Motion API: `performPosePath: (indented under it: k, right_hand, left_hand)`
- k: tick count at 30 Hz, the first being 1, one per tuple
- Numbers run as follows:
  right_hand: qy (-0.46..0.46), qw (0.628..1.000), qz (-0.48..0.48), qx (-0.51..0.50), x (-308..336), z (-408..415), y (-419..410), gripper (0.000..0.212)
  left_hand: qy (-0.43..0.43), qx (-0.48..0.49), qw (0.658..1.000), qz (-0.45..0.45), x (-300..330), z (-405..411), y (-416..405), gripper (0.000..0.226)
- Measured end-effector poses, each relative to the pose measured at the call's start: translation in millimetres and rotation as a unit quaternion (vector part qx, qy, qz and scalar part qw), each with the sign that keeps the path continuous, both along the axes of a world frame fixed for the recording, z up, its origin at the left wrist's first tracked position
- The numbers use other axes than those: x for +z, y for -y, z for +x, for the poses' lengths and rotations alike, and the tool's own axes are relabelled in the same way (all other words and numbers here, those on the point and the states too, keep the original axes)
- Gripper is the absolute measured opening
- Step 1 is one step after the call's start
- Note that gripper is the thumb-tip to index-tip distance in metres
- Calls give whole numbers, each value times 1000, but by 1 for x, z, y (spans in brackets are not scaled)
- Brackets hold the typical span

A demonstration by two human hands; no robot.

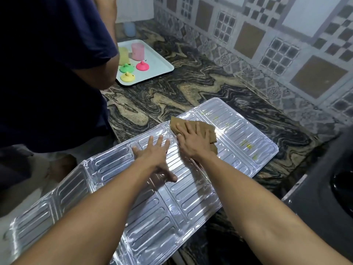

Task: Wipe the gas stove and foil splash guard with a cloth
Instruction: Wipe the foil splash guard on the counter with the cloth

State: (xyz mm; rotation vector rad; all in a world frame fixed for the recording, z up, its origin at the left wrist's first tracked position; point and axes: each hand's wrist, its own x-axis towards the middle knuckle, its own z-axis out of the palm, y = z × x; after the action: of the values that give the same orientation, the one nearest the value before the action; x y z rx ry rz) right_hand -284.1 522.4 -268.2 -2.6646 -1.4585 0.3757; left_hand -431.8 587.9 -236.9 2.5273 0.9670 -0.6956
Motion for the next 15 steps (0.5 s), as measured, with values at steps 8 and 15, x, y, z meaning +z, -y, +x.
performPosePath:
  k: [8,15]
  right_hand:
    - [-35,985,8,-168,0,65,-15,53]
    - [-8,1000,-16,14,-2,17,-19,55]
  left_hand:
    - [9,2,1000,11,-4,-3,-1,145]
    - [4,19,1000,0,3,1,-1,144]
